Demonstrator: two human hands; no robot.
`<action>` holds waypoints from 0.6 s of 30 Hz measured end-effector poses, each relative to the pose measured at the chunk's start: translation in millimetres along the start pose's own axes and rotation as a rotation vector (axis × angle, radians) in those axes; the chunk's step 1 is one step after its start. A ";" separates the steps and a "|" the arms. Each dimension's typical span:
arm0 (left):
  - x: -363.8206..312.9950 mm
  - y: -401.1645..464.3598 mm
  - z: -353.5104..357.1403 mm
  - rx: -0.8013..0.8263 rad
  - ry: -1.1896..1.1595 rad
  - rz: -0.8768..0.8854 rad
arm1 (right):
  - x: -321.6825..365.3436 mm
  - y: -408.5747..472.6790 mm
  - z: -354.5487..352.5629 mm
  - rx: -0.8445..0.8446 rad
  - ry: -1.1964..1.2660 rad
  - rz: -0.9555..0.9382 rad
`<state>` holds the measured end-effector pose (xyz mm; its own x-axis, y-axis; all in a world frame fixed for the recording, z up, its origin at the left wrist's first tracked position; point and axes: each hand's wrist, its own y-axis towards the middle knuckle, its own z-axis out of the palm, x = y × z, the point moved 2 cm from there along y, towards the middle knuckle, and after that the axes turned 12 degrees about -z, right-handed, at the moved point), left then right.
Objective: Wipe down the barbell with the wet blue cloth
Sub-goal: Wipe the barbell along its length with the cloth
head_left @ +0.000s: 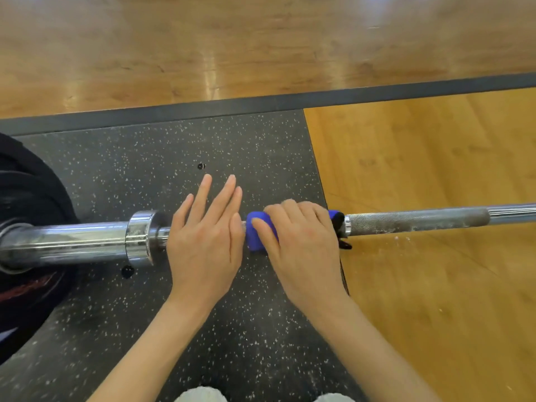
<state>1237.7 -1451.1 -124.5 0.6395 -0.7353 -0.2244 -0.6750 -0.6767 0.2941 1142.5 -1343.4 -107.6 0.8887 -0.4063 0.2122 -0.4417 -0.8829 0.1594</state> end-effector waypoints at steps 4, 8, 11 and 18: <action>-1.8 -10.0 -4.7 0.025 -0.002 -0.011 | 2.6 -31.9 16.8 -0.213 0.000 -0.007; -3.9 -16.6 -11.3 0.090 0.004 -0.009 | 4.2 -12.2 13.6 -0.284 -0.045 0.051; -4.4 -17.6 -15.6 0.129 -0.052 -0.040 | 0.0 -15.6 15.1 -0.390 0.046 0.051; -25.5 -13.8 -15.2 0.162 -0.096 0.029 | -15.1 -34.5 5.5 -0.394 0.113 -0.024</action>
<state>1236.3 -1422.4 -108.7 0.5860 -0.7497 -0.3076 -0.7483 -0.6463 0.1497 1145.0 -1308.1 -121.6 0.8899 -0.3388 0.3055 -0.4539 -0.7248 0.5183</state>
